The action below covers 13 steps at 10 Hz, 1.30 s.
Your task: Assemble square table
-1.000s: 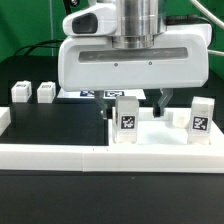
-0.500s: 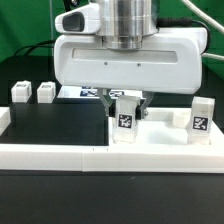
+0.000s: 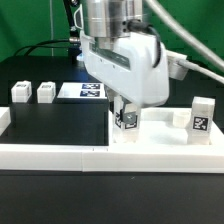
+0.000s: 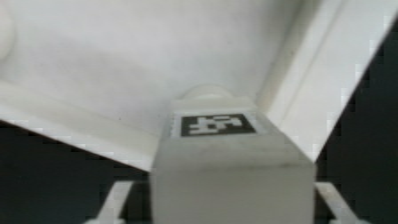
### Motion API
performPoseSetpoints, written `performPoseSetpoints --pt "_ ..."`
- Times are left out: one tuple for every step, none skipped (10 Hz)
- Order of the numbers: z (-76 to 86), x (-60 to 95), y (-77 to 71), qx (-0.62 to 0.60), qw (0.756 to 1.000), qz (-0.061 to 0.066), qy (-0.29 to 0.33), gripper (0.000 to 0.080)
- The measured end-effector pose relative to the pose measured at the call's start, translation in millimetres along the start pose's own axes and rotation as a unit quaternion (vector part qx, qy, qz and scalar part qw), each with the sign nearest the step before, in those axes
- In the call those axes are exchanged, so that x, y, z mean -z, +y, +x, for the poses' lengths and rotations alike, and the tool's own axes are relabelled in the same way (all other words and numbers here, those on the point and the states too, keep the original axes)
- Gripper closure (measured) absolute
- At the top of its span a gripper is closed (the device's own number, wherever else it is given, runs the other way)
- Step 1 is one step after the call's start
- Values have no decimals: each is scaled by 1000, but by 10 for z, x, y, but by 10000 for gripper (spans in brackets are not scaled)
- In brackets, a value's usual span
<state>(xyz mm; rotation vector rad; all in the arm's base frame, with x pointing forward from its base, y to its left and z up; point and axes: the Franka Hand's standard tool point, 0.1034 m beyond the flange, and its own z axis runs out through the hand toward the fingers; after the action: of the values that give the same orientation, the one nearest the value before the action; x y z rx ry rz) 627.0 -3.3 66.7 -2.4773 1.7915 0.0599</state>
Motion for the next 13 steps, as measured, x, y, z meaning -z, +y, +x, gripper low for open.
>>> performPoseSetpoints --pt "-14 -9 5 -28 1000 -1 -1 507" --pt "-11 -9 6 -53 999 -1 -1 506" --pt "-9 -8 8 -88 996 -1 -1 506" --pt "-7 -9 11 -115 993 -1 -1 506" --pt "-7 -9 14 -142 990 -1 -1 506" --pt "-4 -7 25 -222 975 -2 2 506" --pt "-5 -4 27 -282 960 -4 4 506" --pt "-1 -1 26 -340 940 -2 2 506" --pt "-5 1 22 -381 925 2 -4 500" --pt "-6 3 21 -422 907 4 -8 500" --pt "-3 1 38 -458 889 10 -12 488" --pt "-5 3 41 -460 888 10 -10 488" --pt "-8 4 43 -455 890 11 -5 485"
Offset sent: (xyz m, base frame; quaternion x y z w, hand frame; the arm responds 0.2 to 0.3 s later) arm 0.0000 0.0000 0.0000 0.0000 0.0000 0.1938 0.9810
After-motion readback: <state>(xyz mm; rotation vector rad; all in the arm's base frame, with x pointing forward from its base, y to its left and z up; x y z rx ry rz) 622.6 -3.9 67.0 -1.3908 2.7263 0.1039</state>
